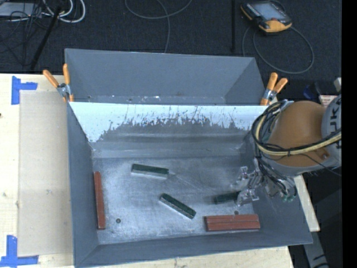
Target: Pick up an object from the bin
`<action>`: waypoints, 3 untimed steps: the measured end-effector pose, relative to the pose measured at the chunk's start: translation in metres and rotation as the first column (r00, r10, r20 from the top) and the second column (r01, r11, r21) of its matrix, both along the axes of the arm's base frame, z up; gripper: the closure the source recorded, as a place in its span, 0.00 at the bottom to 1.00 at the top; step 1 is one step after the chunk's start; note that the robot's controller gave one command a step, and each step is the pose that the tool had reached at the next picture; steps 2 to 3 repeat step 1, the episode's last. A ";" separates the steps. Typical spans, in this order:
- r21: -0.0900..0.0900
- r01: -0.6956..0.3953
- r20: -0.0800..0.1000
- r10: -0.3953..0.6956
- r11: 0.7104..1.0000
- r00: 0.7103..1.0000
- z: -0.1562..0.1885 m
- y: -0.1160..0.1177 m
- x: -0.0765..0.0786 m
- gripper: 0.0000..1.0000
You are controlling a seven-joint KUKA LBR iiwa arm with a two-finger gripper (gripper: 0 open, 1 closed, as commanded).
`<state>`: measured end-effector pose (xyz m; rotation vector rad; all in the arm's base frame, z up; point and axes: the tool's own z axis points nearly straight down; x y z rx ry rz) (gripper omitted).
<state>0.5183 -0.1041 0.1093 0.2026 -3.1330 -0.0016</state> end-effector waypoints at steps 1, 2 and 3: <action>-0.001 -0.009 0.003 0.009 1.000 1.000 0.109 -0.011 0.003 1.00; -0.001 -0.009 0.003 0.009 1.000 1.000 0.109 -0.011 0.003 1.00; -0.001 -0.009 0.003 0.009 1.000 1.000 0.109 -0.011 0.003 1.00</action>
Offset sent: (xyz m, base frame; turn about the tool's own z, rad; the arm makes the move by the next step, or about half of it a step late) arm 0.0000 0.0000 0.0000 0.0000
